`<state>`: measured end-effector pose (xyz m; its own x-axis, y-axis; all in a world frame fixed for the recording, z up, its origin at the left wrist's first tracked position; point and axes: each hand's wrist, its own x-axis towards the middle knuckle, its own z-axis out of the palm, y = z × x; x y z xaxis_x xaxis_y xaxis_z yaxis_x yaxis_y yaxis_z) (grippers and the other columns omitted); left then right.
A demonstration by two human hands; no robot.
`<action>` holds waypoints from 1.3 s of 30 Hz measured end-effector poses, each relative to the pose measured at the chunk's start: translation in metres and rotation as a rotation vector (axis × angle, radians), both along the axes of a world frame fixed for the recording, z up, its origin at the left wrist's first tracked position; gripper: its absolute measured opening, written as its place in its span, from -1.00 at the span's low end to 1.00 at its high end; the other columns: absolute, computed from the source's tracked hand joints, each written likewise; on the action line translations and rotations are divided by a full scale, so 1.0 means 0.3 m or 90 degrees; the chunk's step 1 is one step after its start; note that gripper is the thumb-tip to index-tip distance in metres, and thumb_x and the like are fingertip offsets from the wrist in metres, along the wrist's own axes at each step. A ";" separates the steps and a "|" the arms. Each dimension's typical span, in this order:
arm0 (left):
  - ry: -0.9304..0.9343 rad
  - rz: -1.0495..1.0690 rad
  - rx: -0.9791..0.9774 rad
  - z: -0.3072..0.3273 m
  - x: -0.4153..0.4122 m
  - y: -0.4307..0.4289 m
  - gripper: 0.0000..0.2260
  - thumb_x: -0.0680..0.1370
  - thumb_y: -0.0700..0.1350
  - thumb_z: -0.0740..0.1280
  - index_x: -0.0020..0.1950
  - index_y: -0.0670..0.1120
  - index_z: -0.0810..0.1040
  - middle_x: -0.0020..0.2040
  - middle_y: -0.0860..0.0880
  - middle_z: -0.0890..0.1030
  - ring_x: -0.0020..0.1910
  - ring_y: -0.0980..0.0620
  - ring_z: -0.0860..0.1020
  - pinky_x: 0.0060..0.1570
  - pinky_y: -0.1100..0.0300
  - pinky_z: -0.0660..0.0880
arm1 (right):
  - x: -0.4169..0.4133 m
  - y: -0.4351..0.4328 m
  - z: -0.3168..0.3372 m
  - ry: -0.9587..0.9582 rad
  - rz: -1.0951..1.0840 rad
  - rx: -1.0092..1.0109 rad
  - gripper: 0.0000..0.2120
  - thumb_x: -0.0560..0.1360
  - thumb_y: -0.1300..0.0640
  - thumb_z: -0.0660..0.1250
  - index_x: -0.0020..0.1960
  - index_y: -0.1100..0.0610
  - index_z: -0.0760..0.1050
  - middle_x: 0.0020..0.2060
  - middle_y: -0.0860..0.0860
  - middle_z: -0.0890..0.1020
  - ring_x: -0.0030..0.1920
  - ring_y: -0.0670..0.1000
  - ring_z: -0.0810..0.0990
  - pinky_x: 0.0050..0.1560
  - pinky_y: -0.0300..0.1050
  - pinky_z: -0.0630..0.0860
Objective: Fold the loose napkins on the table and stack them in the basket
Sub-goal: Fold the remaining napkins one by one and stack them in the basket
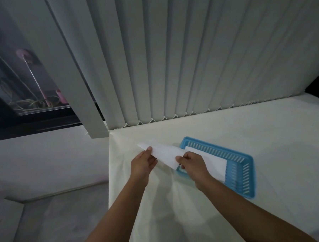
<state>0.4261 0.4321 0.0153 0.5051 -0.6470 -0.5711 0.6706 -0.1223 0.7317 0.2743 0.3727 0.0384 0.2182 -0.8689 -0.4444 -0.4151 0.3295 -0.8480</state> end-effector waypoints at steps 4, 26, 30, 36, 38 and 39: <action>0.004 -0.031 -0.006 0.013 -0.024 -0.054 -0.90 0.54 -0.16 0.35 0.00 -0.17 0.57 -0.04 -0.11 0.64 -0.08 -0.02 0.61 0.02 0.16 0.55 | -0.114 -0.010 0.003 -0.007 -0.042 0.005 -0.75 0.48 0.14 0.39 -0.29 0.17 0.39 -0.34 0.08 0.54 -0.34 -0.02 0.49 -0.29 -0.16 0.35; -0.799 -0.498 0.310 -0.105 -0.194 -0.152 -0.72 0.60 -0.01 0.14 0.22 0.13 0.56 0.47 -0.02 0.31 0.44 -0.10 0.19 0.39 -0.01 0.26 | -0.465 -0.106 -0.134 0.032 -0.276 0.016 -0.85 0.42 0.18 0.47 -0.30 0.10 0.55 -0.27 0.05 0.61 -0.33 -0.07 0.50 -0.12 -0.12 0.43; -0.801 -0.530 0.316 -0.105 -0.208 -0.167 -0.68 0.63 -0.01 0.08 0.29 0.11 0.51 0.51 -0.05 0.24 0.46 -0.11 0.15 0.39 0.00 0.20 | -0.456 -0.119 -0.126 0.056 -0.234 -0.016 -0.84 0.43 0.17 0.45 -0.30 0.11 0.54 -0.29 0.03 0.60 -0.29 -0.03 0.50 -0.18 -0.15 0.44; -0.799 -0.552 0.331 -0.108 -0.209 -0.175 -0.65 0.63 0.00 0.05 0.36 0.11 0.45 0.52 -0.05 0.22 0.46 -0.12 0.14 0.38 0.02 0.20 | -0.443 -0.136 -0.118 0.079 -0.184 -0.042 -0.84 0.43 0.16 0.44 -0.31 0.10 0.54 -0.32 -0.04 0.58 -0.32 -0.09 0.49 -0.26 -0.19 0.41; -0.798 -0.553 0.332 -0.107 -0.209 -0.174 -0.66 0.63 0.00 0.05 0.36 0.11 0.45 0.52 -0.05 0.23 0.46 -0.12 0.14 0.38 0.02 0.21 | -0.436 -0.139 -0.122 0.073 -0.189 -0.039 -0.85 0.42 0.17 0.45 -0.31 0.09 0.55 -0.27 -0.04 0.61 -0.29 -0.08 0.51 -0.17 -0.15 0.44; -0.800 -0.555 0.331 -0.106 -0.210 -0.174 -0.66 0.63 0.00 0.05 0.35 0.11 0.46 0.51 -0.05 0.24 0.46 -0.12 0.14 0.38 0.03 0.22 | -0.434 -0.139 -0.126 0.070 -0.194 -0.036 -0.85 0.42 0.17 0.45 -0.30 0.09 0.55 -0.24 -0.04 0.62 -0.27 -0.07 0.52 -0.10 -0.11 0.46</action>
<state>0.3630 0.3801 -0.0165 0.4002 -0.8513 -0.3392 -0.6923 -0.5234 0.4967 0.1440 0.3309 0.0007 -0.1021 -0.9109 -0.3997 -0.3946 0.4060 -0.8243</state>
